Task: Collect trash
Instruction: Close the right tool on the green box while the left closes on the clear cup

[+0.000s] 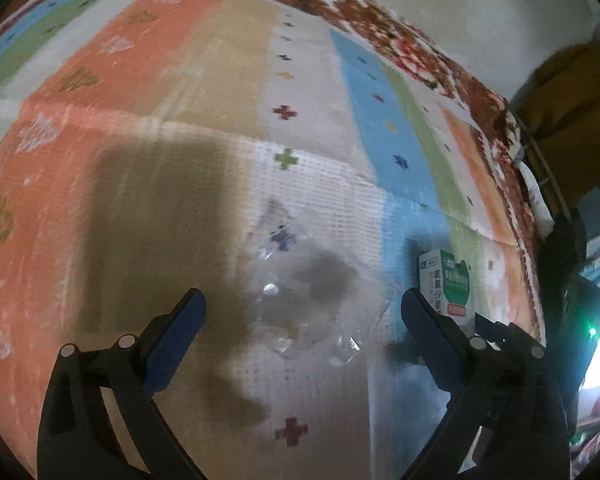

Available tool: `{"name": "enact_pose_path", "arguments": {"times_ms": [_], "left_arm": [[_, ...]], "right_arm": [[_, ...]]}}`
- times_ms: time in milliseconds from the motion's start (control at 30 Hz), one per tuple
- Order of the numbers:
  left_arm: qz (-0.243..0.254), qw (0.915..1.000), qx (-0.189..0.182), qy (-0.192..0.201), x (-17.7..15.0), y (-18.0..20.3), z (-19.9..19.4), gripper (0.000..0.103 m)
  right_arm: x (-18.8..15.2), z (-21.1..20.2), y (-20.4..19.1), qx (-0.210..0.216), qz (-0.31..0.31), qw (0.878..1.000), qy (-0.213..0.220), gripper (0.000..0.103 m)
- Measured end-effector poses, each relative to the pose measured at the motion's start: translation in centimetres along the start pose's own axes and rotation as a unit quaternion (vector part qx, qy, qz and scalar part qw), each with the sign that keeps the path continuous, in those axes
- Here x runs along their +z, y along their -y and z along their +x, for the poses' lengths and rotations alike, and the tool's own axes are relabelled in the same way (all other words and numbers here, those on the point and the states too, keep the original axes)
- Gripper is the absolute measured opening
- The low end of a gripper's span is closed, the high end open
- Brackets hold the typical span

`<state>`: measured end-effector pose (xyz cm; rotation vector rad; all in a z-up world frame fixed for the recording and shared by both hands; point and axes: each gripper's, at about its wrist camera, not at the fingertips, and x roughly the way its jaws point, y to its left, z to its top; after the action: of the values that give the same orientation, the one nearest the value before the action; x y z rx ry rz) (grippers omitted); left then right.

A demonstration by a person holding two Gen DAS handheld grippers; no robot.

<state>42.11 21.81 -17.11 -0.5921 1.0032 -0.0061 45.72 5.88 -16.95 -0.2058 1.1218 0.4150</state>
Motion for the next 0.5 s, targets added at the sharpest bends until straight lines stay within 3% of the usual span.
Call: {"name": "enact_pose_path", "arguments": {"times_ms": [67,200,233,500], "left_arm": [[0.007,0.9999,-0.008,-0.004,0.0,0.3,0.3,0.077],[0.016,0.9996,-0.02,-0.013,-0.5,1.2,0.8,0.061],[0.021,0.9994,-0.02,-0.018,-0.8,1.4,1.0,0.052],[0.027,0.9994,-0.021,0.001,-1.1,1.9,0.3,0.044]], "right_arm": [[-0.1,-0.1,0.0,0.002,-0.006,1.0,0.0,0.074],[-0.2,-0.2,0.9,0.008,0.004,1.0,-0.002,0.073],[-0.2,-0.2,1.0,0.008,0.004,1.0,-0.003,0.073],[-0.7,-1.0,1.9,-0.011,-0.01,1.0,-0.007,0.072]]}}
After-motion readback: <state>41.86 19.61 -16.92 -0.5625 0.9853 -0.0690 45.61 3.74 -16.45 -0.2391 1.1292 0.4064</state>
